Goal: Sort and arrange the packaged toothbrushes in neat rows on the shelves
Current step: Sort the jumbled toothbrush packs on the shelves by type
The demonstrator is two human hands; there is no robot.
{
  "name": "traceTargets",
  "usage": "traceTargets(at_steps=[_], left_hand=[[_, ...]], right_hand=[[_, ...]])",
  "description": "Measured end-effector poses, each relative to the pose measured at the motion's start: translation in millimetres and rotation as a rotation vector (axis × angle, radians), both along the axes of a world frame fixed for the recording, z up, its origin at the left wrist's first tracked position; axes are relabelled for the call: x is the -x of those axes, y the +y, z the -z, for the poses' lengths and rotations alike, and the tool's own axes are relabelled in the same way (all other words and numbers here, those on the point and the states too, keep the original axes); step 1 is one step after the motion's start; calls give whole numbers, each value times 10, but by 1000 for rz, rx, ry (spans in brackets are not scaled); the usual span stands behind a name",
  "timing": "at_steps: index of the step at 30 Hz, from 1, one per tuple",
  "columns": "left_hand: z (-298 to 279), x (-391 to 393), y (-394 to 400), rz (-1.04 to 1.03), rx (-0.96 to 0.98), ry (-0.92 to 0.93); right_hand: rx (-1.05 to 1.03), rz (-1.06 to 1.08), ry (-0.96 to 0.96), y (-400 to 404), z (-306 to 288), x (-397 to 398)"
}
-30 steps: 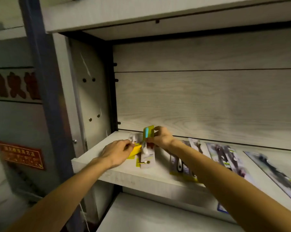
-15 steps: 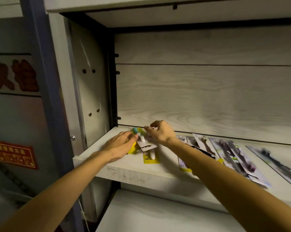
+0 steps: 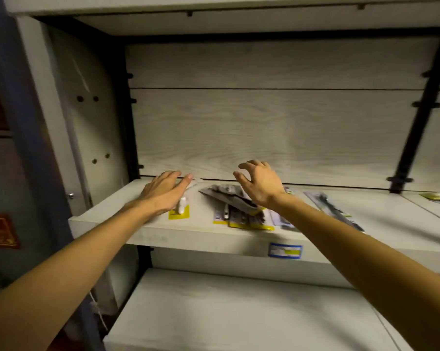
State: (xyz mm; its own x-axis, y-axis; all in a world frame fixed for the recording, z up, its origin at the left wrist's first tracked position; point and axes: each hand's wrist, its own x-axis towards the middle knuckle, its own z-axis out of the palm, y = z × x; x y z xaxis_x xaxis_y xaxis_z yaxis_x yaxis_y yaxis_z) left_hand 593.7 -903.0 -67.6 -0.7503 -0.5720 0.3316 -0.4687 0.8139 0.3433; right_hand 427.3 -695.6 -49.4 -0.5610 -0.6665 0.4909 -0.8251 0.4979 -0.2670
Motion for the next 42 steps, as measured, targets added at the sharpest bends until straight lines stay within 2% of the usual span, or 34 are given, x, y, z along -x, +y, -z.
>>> traceTargets(at_steps=[2,7,11,16,19,22,25,30,35,39,42], left_hand=[[-72,118,419,33,134,-30],[-95,409,1594,157,323,1],[-29,650,2675,285,427,70],[108,952,4037,488,460,173],[226,1133,4821,603,409,155],[258,1359,5476,748,527,119],[182,1651,5928,824,580,88],[49,2221,6396,827,596,123],[-60,2967,6648,685,612,82],[-200,3576,6629,499,441,32],[-286,3955,6532,379,301,62]], right_hand=[[-87,42,139,452,40,76],[-152,119,298,1622,50,208],[-112,109,406,2774,18,227],[-127,27,536,4279,175,244],[-144,119,470,5115,349,384],[-79,281,318,5836,488,568],[-69,413,247,6426,582,763],[-11,523,187,7073,623,1189],[-10,522,223,7321,501,1757],[-173,477,303,7360,167,2200],[-178,461,346,7319,-74,2535]])
